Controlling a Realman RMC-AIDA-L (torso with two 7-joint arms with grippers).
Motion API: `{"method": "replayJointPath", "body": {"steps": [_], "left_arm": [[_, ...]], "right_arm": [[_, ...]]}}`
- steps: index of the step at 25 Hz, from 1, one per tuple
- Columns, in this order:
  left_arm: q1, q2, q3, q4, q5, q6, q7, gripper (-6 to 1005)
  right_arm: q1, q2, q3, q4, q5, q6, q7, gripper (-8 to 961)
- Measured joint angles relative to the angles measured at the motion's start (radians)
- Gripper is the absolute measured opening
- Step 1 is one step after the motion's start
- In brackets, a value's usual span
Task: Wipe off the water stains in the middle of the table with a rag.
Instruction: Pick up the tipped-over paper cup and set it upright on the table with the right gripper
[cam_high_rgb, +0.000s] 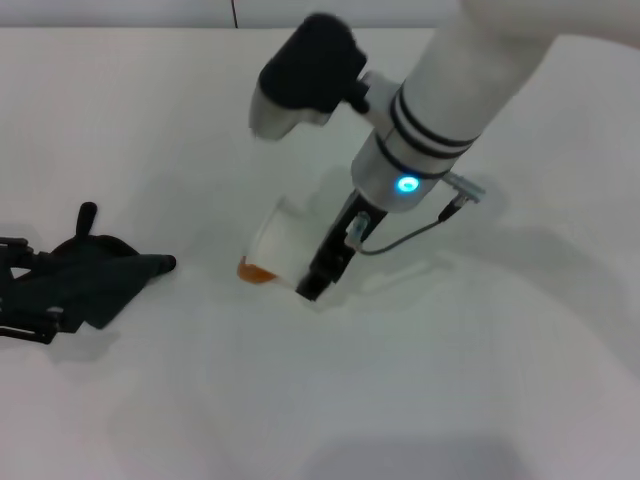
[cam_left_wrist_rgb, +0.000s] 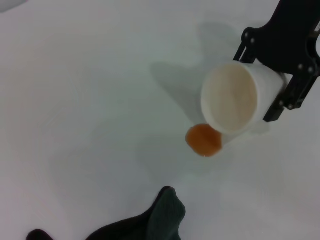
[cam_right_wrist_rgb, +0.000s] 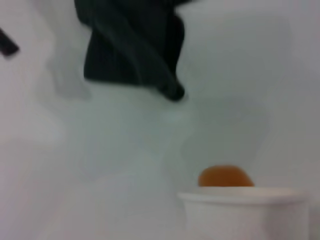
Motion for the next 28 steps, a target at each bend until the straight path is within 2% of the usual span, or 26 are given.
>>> {"method": "replayJointPath", "body": {"steps": [3, 6, 11, 15, 23, 28], "left_arm": [[0.006, -0.001, -0.009, 0.000, -0.004, -0.001, 0.001, 848], [0.006, -0.001, -0.009, 0.000, -0.005, -0.001, 0.001, 848], [0.003, -0.004, -0.031, 0.000, -0.044, 0.000, -0.001, 848], [0.005, -0.013, -0.048, 0.000, -0.085, -0.001, 0.003, 848], [0.002, -0.024, -0.060, 0.000, -0.114, -0.002, -0.003, 848], [0.008, -0.025, -0.061, 0.000, -0.126, -0.004, -0.007, 848]], "right_arm": [[-0.072, -0.002, 0.113, -0.079, -0.089, -0.030, -0.030, 640], [-0.196, -0.004, 0.224, -0.228, -0.205, -0.080, -0.068, 627], [-0.377, -0.003, 0.407, -0.359, -0.199, -0.110, -0.240, 621], [-0.504, -0.004, 0.523, -0.405, -0.111, -0.102, -0.415, 619], [-0.754, -0.007, 0.738, -0.400, 0.259, -0.114, -0.902, 616], [-0.820, -0.012, 0.846, -0.281, 0.443, -0.210, -1.169, 617]]}}
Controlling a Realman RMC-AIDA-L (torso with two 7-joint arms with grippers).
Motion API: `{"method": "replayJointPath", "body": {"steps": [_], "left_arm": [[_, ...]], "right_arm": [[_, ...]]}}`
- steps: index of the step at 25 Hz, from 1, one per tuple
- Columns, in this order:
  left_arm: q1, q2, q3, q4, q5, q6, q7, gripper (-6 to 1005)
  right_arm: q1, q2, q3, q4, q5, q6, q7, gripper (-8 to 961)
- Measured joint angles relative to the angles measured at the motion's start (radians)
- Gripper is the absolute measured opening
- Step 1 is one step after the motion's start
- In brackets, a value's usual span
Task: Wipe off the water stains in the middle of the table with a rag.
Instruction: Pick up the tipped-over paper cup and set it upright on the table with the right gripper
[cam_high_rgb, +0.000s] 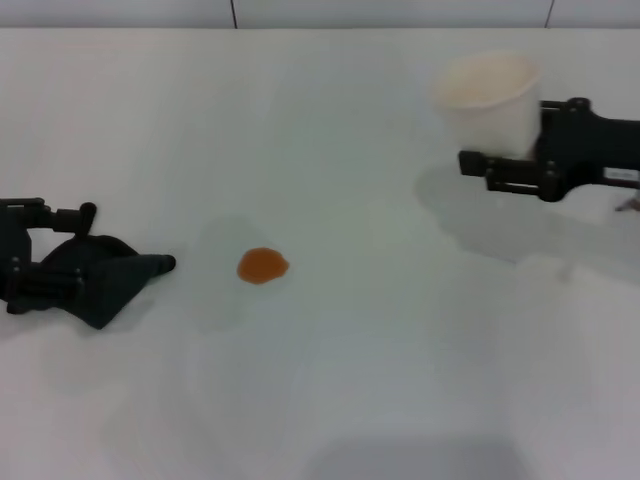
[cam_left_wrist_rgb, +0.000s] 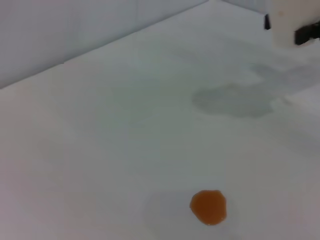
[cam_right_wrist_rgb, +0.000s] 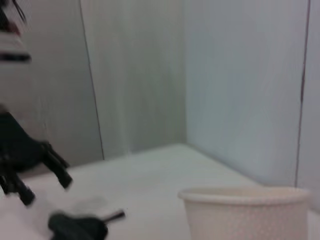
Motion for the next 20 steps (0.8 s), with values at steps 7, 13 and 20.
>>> {"method": "replayJointPath", "body": {"steps": [7, 13, 20], "left_arm": [[-0.004, -0.001, 0.000, 0.001, 0.007, 0.006, -0.015, 848], [0.000, -0.002, 0.000, 0.006, 0.001, 0.010, -0.017, 848], [0.002, -0.012, 0.007, 0.023, 0.001, 0.013, -0.016, 848]], "right_arm": [[0.006, -0.001, 0.228, 0.337, 0.127, -0.175, -0.382, 615], [0.006, -0.001, 0.295, 0.514, 0.153, -0.191, -0.569, 614], [0.029, 0.004, 0.297, 0.673, 0.166, -0.168, -0.723, 614]]}}
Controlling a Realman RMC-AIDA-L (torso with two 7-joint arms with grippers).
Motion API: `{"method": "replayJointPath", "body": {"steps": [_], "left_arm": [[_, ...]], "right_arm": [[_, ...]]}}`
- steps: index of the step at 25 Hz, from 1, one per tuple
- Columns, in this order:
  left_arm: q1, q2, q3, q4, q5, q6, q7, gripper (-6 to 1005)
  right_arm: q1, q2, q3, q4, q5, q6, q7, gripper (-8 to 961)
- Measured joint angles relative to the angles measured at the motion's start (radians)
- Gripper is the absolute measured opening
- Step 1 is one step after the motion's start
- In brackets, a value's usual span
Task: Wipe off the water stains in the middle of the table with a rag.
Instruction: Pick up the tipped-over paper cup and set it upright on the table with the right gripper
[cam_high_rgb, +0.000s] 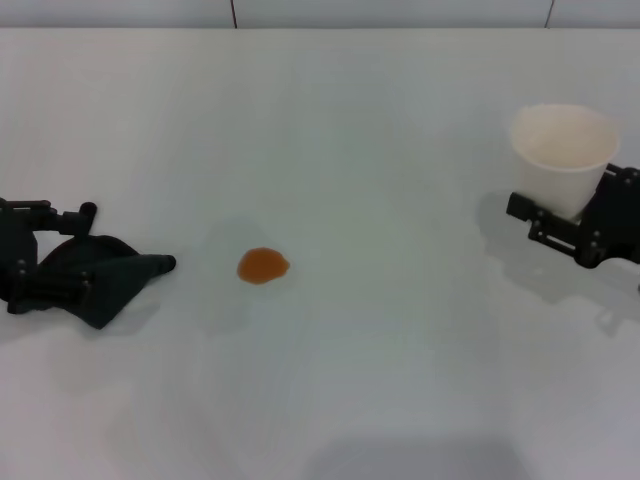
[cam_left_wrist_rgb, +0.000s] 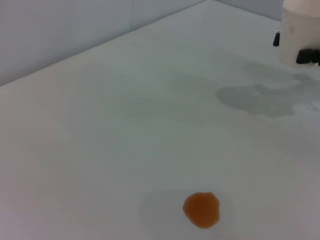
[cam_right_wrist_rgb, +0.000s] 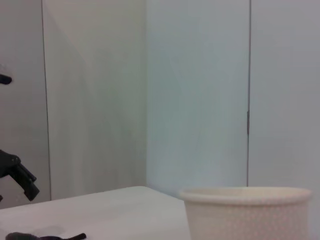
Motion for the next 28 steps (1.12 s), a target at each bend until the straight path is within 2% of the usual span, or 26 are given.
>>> {"method": "replayJointPath", "body": {"steps": [10, 15, 16, 19, 28], "left_arm": [[-0.001, -0.021, 0.002, 0.000, 0.007, 0.000, 0.035, 848], [0.005, -0.050, 0.002, -0.003, 0.028, -0.007, 0.071, 848], [0.005, -0.050, 0.002, -0.003, 0.028, -0.007, 0.071, 848], [0.012, -0.073, 0.002, 0.001, 0.058, -0.012, 0.088, 847], [0.026, -0.080, 0.002, 0.001, 0.067, -0.014, 0.095, 847]], "right_arm": [[0.014, 0.003, 0.001, 0.095, 0.020, 0.019, -0.126, 613], [0.037, 0.006, 0.001, 0.166, 0.030, 0.047, -0.208, 613], [0.041, 0.006, 0.001, 0.174, 0.030, 0.062, -0.216, 613], [0.048, 0.010, -0.001, 0.195, 0.030, 0.104, -0.231, 613], [0.063, 0.013, -0.006, 0.245, 0.030, 0.199, -0.269, 612]]}}
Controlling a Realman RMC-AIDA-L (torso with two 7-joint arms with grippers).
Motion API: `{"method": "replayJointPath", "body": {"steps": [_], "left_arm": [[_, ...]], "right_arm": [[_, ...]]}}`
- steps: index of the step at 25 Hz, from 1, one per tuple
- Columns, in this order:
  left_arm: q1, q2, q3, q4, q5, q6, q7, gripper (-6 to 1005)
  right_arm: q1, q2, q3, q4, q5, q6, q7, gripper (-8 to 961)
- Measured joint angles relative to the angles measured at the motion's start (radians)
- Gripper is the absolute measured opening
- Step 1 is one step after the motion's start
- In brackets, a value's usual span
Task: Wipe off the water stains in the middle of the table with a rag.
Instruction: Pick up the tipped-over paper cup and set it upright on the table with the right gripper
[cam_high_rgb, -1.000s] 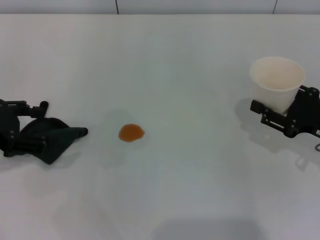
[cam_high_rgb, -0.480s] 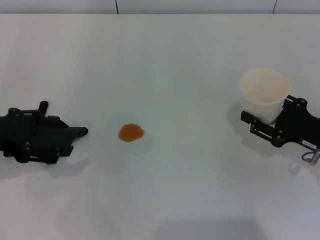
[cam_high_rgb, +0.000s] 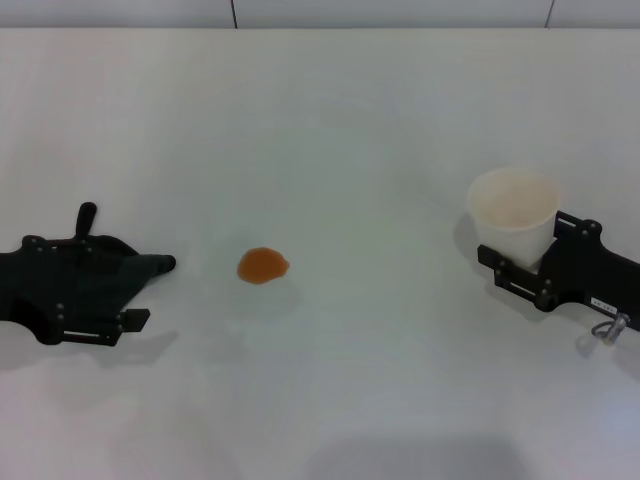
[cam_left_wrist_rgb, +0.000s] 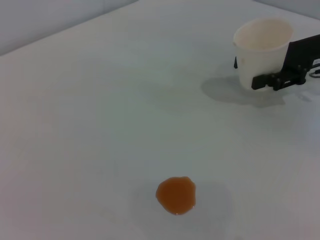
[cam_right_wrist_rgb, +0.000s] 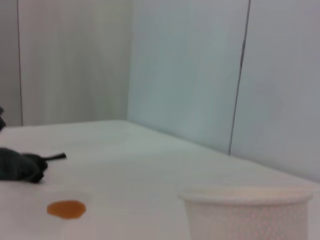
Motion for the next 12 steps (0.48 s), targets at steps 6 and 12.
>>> {"method": "replayJointPath", "body": {"steps": [6, 12], "left_arm": [[-0.002, 0.000, 0.001, 0.001, 0.000, 0.000, 0.000, 847], [-0.006, 0.000, 0.002, 0.001, 0.000, 0.000, 0.000, 846]], "right_arm": [[0.005, 0.001, -0.003, 0.003, -0.001, 0.042, -0.011, 612], [0.010, 0.001, -0.006, 0.011, -0.008, 0.062, -0.025, 612]]}}
